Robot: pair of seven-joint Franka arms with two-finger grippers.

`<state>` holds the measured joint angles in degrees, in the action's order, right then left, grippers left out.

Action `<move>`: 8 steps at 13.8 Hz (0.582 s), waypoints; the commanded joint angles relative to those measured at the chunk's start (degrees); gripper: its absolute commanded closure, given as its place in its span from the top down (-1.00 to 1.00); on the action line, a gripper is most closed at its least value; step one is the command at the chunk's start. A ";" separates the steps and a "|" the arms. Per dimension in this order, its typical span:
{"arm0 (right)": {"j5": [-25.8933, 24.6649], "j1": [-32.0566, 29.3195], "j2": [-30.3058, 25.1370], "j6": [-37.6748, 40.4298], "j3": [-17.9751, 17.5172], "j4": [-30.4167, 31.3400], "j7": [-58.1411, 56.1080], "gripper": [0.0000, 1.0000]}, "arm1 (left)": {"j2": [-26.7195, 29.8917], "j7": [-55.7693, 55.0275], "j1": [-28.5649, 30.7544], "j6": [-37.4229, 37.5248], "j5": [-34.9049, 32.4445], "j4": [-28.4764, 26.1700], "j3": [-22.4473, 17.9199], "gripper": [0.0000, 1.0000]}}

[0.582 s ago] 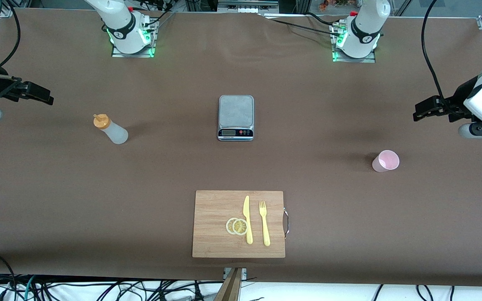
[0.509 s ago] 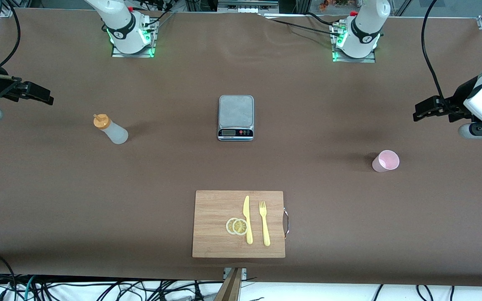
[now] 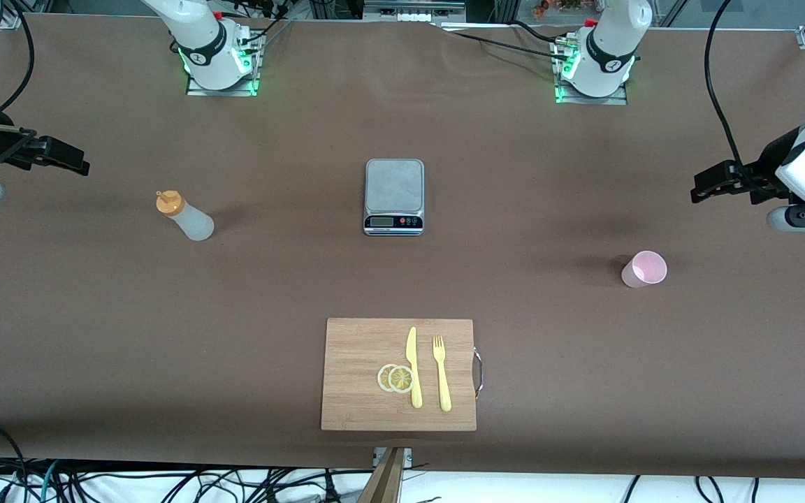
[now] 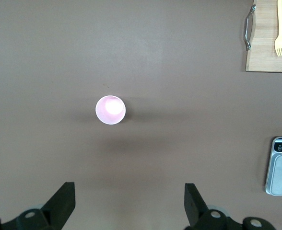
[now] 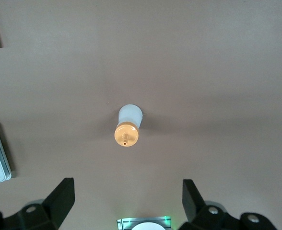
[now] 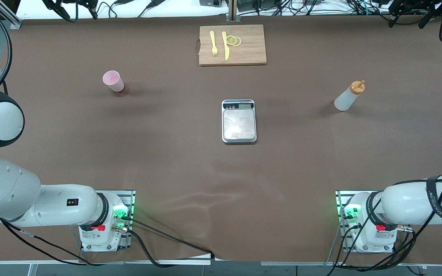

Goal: Add sauce to pink cup with both arms

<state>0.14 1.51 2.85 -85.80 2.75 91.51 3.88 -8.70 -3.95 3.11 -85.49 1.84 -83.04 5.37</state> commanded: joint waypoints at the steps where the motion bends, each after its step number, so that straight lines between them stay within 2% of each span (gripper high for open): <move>1: 0.04 -0.19 0.31 0.99 -0.38 -1.15 0.69 0.99 | 0.26 0.08 0.15 0.23 1.06 -0.02 -0.19 1.00; 8: 0.04 -0.28 0.23 0.99 -0.38 -1.15 0.69 0.99 | 0.26 -0.27 -0.12 0.23 1.06 -0.02 -0.19 1.00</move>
<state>0.14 1.51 2.85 -85.80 2.75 91.51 3.88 -8.70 -3.95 3.10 -85.49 1.84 -83.04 5.38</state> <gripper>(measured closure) 0.004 0.000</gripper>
